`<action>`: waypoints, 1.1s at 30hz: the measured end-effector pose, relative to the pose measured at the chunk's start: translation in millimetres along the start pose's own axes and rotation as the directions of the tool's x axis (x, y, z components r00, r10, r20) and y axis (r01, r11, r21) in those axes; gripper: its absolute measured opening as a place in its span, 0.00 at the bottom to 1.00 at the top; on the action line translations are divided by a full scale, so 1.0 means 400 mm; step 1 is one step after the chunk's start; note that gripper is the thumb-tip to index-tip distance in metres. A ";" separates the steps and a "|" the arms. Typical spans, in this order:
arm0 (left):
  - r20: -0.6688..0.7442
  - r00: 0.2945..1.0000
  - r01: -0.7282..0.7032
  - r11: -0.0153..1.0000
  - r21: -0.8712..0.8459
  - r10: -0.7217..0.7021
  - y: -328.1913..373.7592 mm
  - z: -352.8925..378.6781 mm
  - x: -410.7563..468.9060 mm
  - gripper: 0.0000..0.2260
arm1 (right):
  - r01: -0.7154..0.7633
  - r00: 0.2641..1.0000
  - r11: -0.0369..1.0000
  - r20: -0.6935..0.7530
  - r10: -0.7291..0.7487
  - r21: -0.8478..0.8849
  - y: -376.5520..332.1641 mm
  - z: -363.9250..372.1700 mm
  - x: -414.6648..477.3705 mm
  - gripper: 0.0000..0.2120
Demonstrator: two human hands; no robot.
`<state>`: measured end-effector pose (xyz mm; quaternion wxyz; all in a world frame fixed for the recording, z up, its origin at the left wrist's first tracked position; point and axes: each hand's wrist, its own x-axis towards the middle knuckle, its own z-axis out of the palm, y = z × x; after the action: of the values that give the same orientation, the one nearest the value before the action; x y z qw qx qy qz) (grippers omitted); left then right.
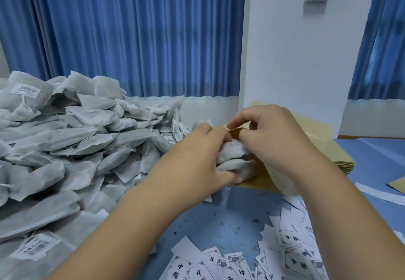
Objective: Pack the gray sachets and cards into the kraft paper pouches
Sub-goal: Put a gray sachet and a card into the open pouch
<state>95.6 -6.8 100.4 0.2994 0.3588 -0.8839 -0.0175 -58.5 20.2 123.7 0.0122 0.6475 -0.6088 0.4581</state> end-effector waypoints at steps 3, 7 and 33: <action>-0.100 0.995 -0.020 0.994 0.110 0.031 0.006 0.026 0.000 0.16 | 0.027 0.999 0.991 -0.029 -0.031 -0.129 -0.003 0.002 0.002 0.15; -0.153 0.988 0.028 0.977 0.209 0.004 0.016 0.049 -0.002 0.10 | 0.035 0.999 0.991 0.002 -0.035 -0.131 -0.015 0.009 0.001 0.16; -0.115 0.879 -0.475 0.871 -0.125 0.463 -0.041 0.116 -0.004 0.18 | 0.001 0.982 0.991 -0.187 -0.027 -0.135 -0.020 0.004 0.000 0.13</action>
<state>81.5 -26.6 57.3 0.3562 0.1106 -0.9278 0.0041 -51.1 21.6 127.2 0.1168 0.6032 -0.6299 0.4751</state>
